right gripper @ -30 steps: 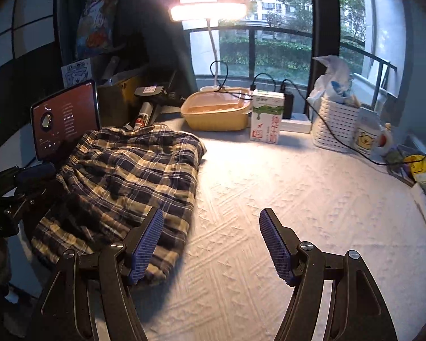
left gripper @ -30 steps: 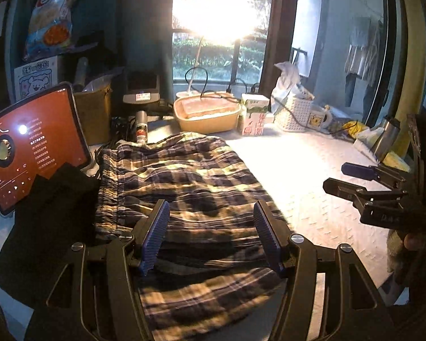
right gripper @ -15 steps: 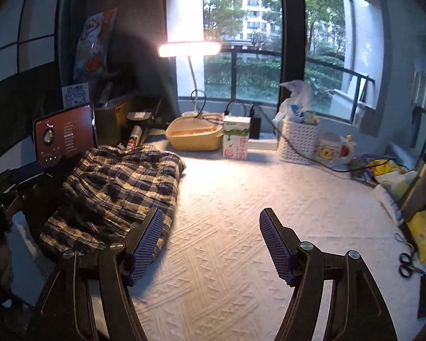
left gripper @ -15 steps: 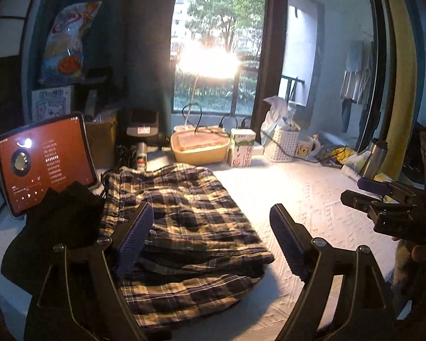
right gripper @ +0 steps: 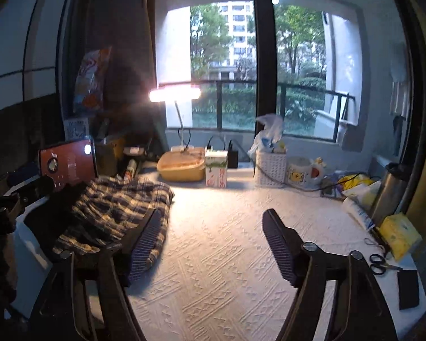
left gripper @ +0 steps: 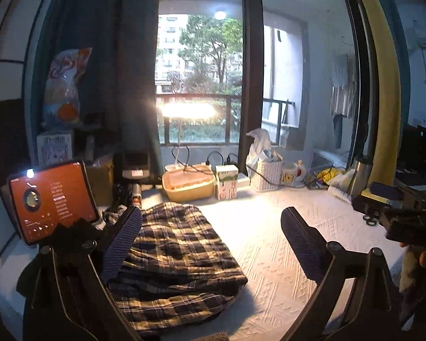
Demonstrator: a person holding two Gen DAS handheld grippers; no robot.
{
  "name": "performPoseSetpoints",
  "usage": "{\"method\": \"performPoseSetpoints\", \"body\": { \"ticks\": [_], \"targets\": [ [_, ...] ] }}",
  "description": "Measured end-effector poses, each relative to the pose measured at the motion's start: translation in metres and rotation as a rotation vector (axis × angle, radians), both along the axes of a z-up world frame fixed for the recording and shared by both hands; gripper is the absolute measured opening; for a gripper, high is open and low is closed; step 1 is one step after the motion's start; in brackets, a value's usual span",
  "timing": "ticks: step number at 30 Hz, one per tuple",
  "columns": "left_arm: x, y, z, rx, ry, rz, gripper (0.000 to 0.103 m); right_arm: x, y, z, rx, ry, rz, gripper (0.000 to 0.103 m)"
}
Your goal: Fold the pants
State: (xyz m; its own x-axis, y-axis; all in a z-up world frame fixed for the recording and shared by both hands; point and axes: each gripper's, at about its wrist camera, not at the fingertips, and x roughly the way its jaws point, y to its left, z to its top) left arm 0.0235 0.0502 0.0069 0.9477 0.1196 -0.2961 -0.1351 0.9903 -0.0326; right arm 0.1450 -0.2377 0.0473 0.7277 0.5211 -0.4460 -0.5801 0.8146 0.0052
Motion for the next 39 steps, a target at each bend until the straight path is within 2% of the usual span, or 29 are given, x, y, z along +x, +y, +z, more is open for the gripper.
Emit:
{"method": "performPoseSetpoints", "body": {
  "ticks": [7,9,14,25,39],
  "targets": [
    [-0.016,-0.017,0.013,0.055,-0.048,0.021,0.102,-0.025,-0.021,0.022,0.028,-0.086,-0.028,0.094],
    [-0.018,-0.022,0.014,0.068,-0.054,0.028,0.102,-0.030,-0.025,0.024,0.033,-0.103,-0.045,0.100],
    [-0.018,-0.030,0.011,0.094,-0.056,0.039,0.102,-0.030,-0.030,0.021,0.028,-0.098,-0.063,0.100],
    [-0.019,-0.022,0.006,0.046,-0.040,0.050,0.102,-0.023,-0.025,0.007,-0.003,-0.057,-0.077,0.100],
    [-0.023,-0.018,0.003,0.036,-0.041,0.059,0.102,-0.026,-0.019,0.003,-0.018,-0.049,-0.065,0.100]
  ]
}}
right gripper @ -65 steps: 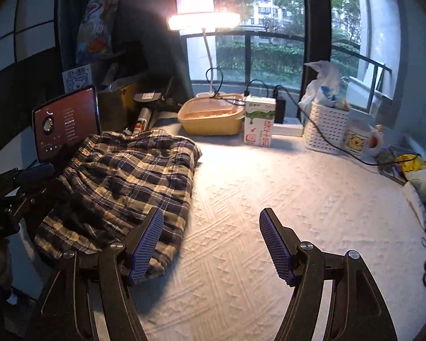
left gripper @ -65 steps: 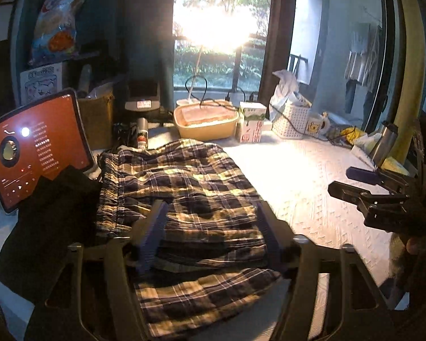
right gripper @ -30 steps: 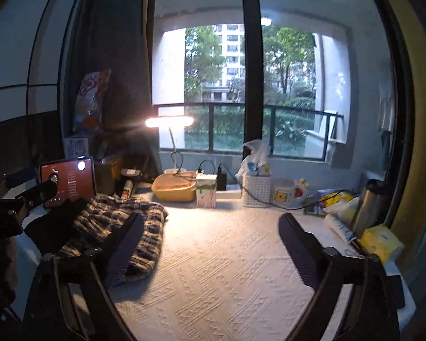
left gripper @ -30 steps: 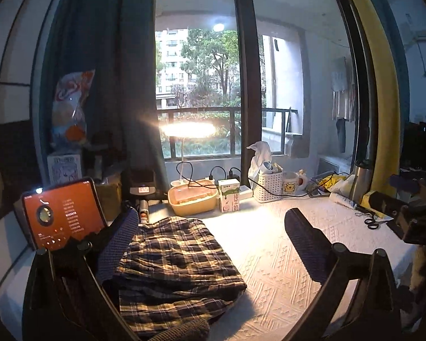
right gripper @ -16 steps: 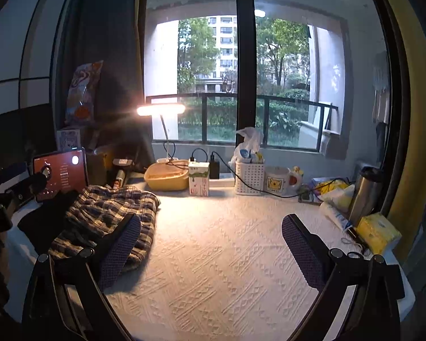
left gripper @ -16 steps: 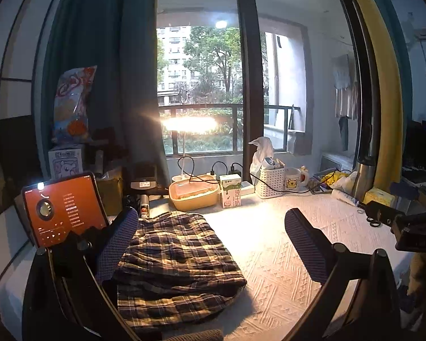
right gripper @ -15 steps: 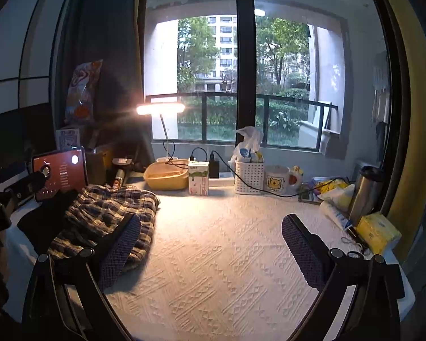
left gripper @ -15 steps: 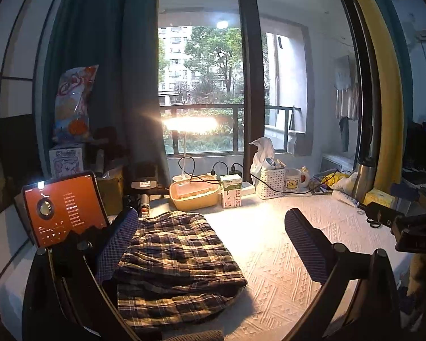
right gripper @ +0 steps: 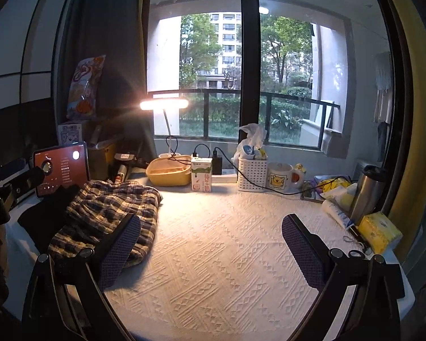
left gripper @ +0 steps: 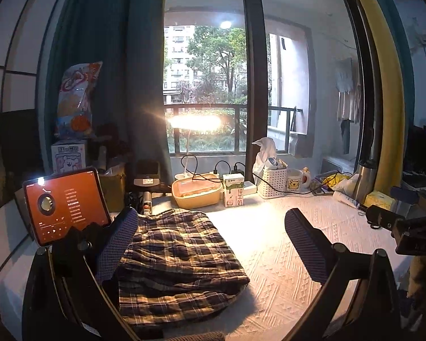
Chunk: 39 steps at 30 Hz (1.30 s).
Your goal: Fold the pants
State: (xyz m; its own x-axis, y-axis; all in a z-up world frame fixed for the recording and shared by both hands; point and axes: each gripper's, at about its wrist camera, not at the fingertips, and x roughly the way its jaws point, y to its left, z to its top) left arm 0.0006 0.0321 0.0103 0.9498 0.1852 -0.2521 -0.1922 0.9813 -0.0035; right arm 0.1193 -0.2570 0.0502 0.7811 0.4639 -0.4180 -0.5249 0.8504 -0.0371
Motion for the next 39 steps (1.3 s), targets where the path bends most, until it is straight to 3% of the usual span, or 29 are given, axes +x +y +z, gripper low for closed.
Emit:
{"method": "performPoseSetpoints", "body": {
  "ticks": [39],
  "targets": [
    [-0.0006,0.0006,0.0002,-0.005,0.001,-0.007,0.102,-0.0023,-0.0001,0.0007,-0.001,-0.002,-0.004,0.100]
  ]
}}
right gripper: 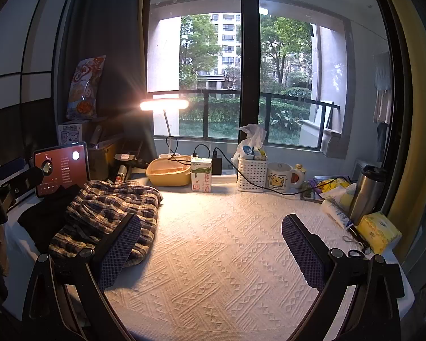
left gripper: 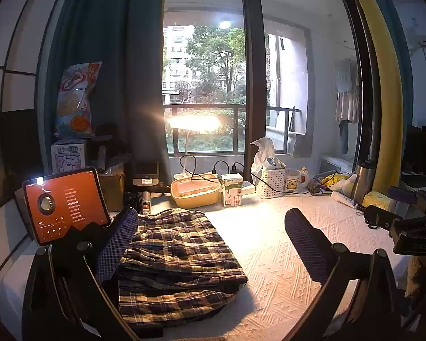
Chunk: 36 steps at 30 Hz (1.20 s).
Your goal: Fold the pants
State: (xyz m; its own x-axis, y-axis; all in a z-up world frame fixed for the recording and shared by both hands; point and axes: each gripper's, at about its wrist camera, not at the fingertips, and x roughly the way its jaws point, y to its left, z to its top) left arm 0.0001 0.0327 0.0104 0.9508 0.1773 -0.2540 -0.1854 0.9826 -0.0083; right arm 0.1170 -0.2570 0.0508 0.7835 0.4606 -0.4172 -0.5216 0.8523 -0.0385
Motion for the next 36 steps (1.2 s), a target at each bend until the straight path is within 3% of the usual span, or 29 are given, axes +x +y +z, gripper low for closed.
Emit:
{"method": "performPoseSetpoints", "body": {
  "ticks": [36],
  "targets": [
    [-0.0032,-0.0077,0.0007,0.007,-0.011,-0.001,0.102,-0.0013,0.0026,0.0009,-0.004,0.004,-0.007,0.100]
  ]
}}
